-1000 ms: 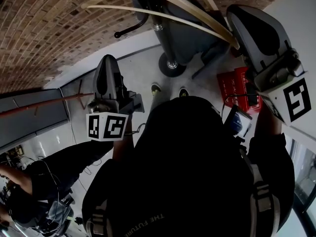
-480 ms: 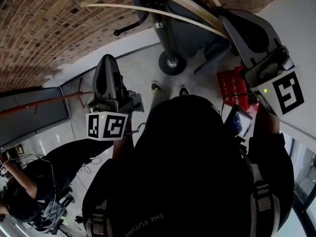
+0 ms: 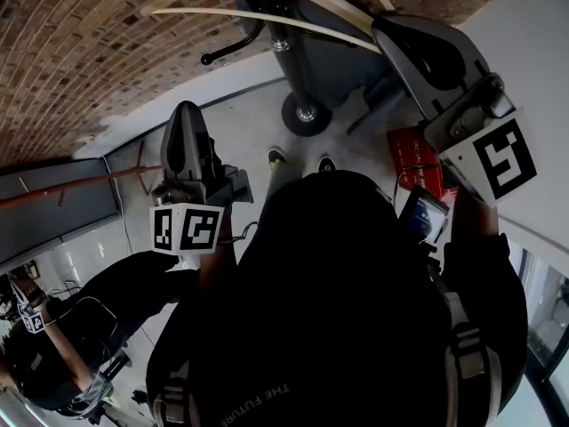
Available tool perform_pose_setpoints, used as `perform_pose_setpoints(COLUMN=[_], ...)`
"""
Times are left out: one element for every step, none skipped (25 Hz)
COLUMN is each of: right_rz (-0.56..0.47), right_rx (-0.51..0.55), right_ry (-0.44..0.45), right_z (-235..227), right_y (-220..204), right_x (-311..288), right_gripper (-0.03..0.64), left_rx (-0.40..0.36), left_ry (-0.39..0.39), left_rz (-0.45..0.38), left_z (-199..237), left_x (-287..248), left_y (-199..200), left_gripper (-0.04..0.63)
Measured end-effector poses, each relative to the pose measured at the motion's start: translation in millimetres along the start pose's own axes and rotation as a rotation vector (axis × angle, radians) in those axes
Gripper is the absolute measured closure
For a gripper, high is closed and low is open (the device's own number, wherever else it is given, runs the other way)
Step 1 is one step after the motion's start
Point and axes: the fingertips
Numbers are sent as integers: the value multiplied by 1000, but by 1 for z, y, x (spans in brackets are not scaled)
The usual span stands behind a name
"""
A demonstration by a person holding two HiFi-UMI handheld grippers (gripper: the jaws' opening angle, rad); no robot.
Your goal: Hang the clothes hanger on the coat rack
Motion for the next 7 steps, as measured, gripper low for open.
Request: perform_pose_setpoints(right_rz=[1, 3, 4, 4, 4, 4, 4], right_rx=[2, 3, 5, 6, 7, 8, 10], right_ry=[2, 4, 6, 8, 10, 13, 16], right_z=[1, 1, 2, 2, 2, 3, 4], right_y=[0, -1, -1, -1, 0, 0, 1], right_x=[-1, -1, -2, -3, -3, -4, -5], right_gripper=[598, 598, 598, 598, 598, 598, 598], left_rx=[-1, -1, -2, -2, -2, -3, -3], left_ry=[1, 2, 3, 5, 5, 7, 8], left_rz=[0, 0, -1, -3, -4, -4, -5], left_z=[0, 1, 1, 2, 2, 3, 3], left_x=[0, 0, 1, 1, 1, 1, 1], left_y=[0, 0, 1, 1, 2, 2, 3], left_gripper=[575, 574, 575, 575, 575, 575, 575])
Point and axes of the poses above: the fingertips, and each gripper's own axes: x backward along the fingers, z to its left, y out of its top, and after that the axes turned 13 degrees about -x, right-handed
